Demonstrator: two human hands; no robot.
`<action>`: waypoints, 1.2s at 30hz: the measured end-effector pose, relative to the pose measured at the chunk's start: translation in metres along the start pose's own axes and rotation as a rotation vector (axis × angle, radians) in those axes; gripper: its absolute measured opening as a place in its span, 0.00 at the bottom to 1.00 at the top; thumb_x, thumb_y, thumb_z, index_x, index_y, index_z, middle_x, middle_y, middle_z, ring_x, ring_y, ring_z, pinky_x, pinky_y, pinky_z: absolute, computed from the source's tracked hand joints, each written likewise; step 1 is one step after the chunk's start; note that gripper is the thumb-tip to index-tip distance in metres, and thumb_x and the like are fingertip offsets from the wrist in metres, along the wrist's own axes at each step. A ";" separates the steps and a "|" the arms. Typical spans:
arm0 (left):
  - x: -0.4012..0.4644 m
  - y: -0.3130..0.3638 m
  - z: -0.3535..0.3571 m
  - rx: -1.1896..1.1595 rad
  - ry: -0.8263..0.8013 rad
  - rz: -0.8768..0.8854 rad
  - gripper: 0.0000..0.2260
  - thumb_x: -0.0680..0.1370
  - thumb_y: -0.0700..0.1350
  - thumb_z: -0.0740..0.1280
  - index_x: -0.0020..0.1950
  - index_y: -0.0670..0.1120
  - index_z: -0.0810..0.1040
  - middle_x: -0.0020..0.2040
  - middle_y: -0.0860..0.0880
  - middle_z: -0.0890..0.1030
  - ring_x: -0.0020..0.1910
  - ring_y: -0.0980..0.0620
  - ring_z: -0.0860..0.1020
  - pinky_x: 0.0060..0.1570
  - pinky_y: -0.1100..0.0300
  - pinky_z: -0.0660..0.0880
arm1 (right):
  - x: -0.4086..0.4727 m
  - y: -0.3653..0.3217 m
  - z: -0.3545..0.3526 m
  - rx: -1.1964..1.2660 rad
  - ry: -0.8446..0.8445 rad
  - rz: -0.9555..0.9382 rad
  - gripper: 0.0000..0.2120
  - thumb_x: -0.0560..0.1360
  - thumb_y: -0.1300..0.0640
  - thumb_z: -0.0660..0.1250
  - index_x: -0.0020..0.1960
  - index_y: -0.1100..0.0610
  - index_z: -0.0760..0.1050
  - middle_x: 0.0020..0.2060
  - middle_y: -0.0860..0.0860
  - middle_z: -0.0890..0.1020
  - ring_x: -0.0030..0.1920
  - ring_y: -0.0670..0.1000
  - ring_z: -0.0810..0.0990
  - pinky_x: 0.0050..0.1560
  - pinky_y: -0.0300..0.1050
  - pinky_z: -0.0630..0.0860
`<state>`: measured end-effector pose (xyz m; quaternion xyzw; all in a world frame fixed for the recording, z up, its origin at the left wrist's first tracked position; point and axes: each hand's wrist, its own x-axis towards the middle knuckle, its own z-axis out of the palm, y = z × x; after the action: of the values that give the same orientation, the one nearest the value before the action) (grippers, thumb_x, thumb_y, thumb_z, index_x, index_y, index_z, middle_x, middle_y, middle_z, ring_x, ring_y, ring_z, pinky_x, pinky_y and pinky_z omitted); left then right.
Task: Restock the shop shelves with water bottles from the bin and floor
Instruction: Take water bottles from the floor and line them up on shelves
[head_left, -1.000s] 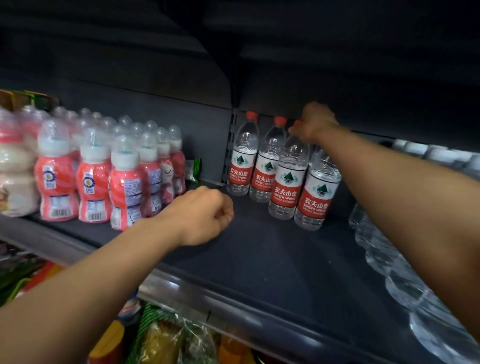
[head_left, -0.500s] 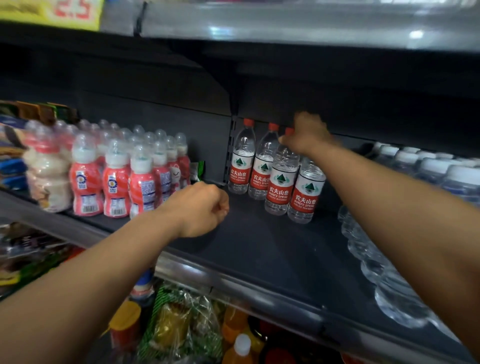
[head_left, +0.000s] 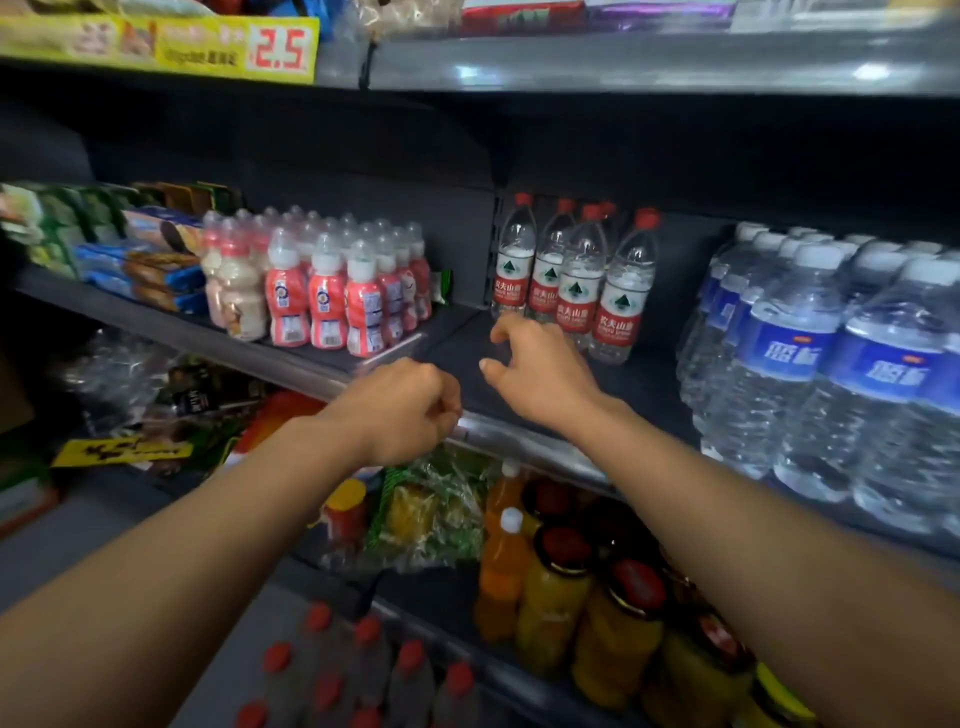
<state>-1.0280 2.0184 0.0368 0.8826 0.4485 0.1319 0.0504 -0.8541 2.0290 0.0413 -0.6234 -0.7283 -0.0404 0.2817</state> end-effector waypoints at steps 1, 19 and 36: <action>-0.013 0.000 0.005 0.004 -0.011 -0.007 0.03 0.78 0.47 0.64 0.46 0.52 0.77 0.42 0.53 0.79 0.48 0.46 0.78 0.45 0.55 0.73 | -0.016 -0.005 0.006 0.016 -0.032 -0.005 0.13 0.76 0.51 0.66 0.58 0.54 0.72 0.44 0.54 0.78 0.47 0.58 0.77 0.43 0.49 0.74; -0.214 -0.013 0.231 -0.076 -0.435 -0.198 0.09 0.76 0.47 0.62 0.51 0.47 0.79 0.53 0.44 0.82 0.54 0.43 0.79 0.50 0.54 0.74 | -0.258 -0.028 0.193 0.016 -0.683 -0.132 0.16 0.74 0.56 0.64 0.60 0.55 0.69 0.54 0.60 0.79 0.54 0.62 0.78 0.40 0.47 0.69; -0.265 -0.009 0.340 -0.112 -0.758 -0.246 0.10 0.78 0.47 0.60 0.56 0.49 0.79 0.60 0.44 0.79 0.59 0.42 0.76 0.58 0.53 0.74 | -0.294 0.004 0.257 -0.048 -0.799 -0.132 0.21 0.77 0.52 0.64 0.67 0.54 0.63 0.56 0.60 0.78 0.55 0.65 0.77 0.44 0.53 0.73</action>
<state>-1.0902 1.8205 -0.3413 0.8042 0.4927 -0.1859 0.2756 -0.9235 1.8753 -0.3104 -0.5483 -0.8178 0.1700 -0.0412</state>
